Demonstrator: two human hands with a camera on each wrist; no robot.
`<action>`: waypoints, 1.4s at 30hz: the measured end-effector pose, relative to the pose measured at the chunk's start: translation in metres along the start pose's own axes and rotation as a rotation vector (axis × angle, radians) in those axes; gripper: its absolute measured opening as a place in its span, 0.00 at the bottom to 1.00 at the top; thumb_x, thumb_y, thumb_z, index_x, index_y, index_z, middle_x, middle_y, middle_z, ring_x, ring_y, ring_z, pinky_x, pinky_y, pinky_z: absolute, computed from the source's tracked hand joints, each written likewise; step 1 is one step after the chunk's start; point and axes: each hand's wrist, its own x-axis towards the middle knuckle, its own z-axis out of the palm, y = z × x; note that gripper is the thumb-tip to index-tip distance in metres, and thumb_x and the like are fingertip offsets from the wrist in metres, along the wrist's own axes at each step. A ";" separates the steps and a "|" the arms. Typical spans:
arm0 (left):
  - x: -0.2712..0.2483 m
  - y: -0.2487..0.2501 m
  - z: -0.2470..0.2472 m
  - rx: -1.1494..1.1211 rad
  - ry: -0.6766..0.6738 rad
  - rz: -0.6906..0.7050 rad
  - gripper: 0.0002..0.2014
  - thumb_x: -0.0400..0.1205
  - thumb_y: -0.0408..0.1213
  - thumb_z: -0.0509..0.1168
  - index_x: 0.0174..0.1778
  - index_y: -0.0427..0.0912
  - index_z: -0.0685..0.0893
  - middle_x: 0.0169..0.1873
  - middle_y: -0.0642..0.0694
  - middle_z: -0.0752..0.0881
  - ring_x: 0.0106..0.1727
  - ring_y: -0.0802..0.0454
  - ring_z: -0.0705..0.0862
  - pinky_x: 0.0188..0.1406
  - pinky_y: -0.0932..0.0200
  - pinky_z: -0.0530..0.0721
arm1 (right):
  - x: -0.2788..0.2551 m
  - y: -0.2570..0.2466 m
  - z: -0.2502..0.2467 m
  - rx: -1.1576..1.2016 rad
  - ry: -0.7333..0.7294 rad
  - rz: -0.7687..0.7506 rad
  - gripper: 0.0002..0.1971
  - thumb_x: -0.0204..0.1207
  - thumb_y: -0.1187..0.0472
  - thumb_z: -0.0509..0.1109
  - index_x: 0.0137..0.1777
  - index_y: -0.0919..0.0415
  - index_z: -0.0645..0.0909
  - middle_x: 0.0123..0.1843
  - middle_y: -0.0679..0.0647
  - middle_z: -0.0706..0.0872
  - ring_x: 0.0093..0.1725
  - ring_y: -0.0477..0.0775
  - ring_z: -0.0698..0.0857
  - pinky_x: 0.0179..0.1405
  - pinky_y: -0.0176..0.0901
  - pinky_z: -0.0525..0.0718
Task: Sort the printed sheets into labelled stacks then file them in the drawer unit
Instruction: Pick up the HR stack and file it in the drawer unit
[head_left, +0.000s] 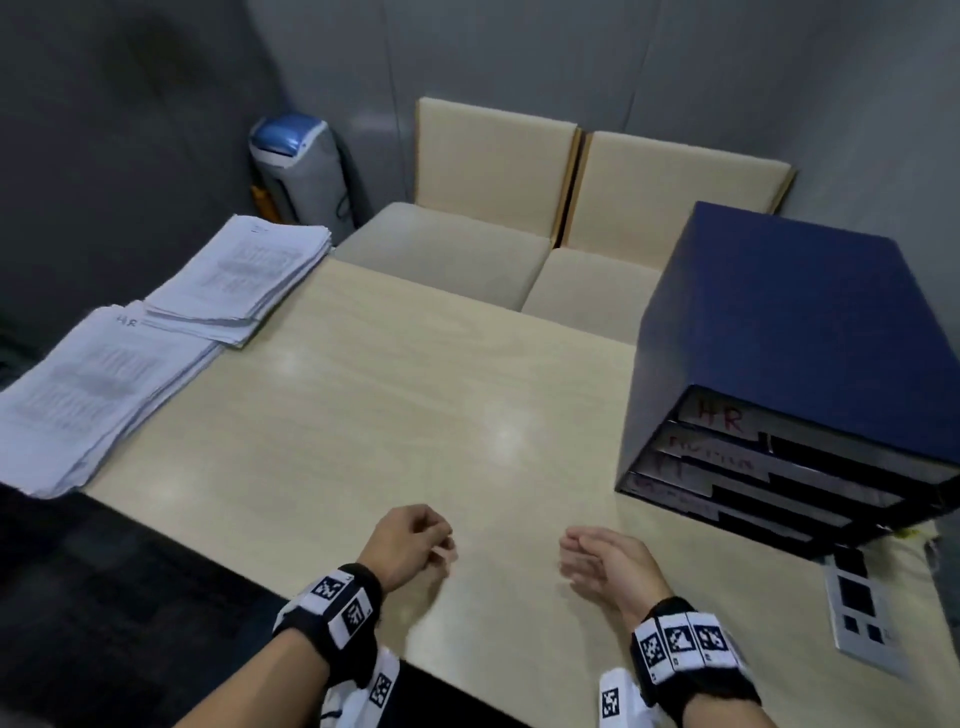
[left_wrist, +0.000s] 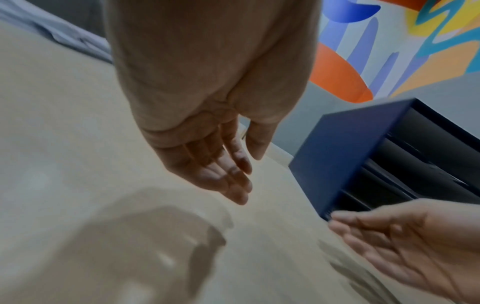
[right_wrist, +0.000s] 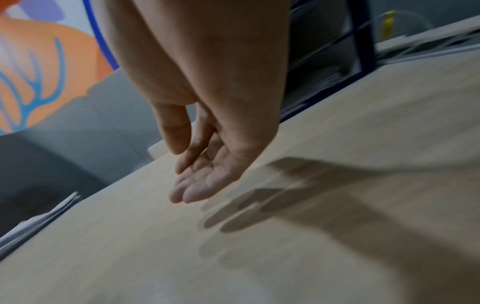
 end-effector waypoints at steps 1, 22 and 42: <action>0.008 0.003 -0.026 0.028 0.041 0.024 0.06 0.85 0.30 0.65 0.45 0.32 0.85 0.42 0.36 0.92 0.30 0.51 0.87 0.24 0.68 0.78 | 0.003 -0.002 0.020 -0.022 -0.018 -0.005 0.09 0.87 0.67 0.65 0.57 0.65 0.88 0.53 0.59 0.93 0.50 0.60 0.92 0.43 0.46 0.88; 0.147 -0.121 -0.609 0.579 0.648 -0.295 0.45 0.73 0.57 0.75 0.81 0.43 0.66 0.75 0.41 0.76 0.74 0.40 0.77 0.71 0.42 0.76 | 0.073 -0.064 0.539 -0.631 -0.321 -0.103 0.10 0.80 0.59 0.76 0.60 0.56 0.85 0.59 0.51 0.88 0.60 0.51 0.86 0.54 0.41 0.79; 0.132 -0.146 -0.541 -0.156 0.258 -0.300 0.26 0.74 0.48 0.79 0.63 0.39 0.83 0.55 0.43 0.90 0.55 0.43 0.90 0.61 0.42 0.86 | 0.103 -0.056 0.608 -0.511 -0.210 0.083 0.42 0.76 0.47 0.77 0.81 0.69 0.64 0.76 0.61 0.75 0.75 0.65 0.77 0.74 0.55 0.77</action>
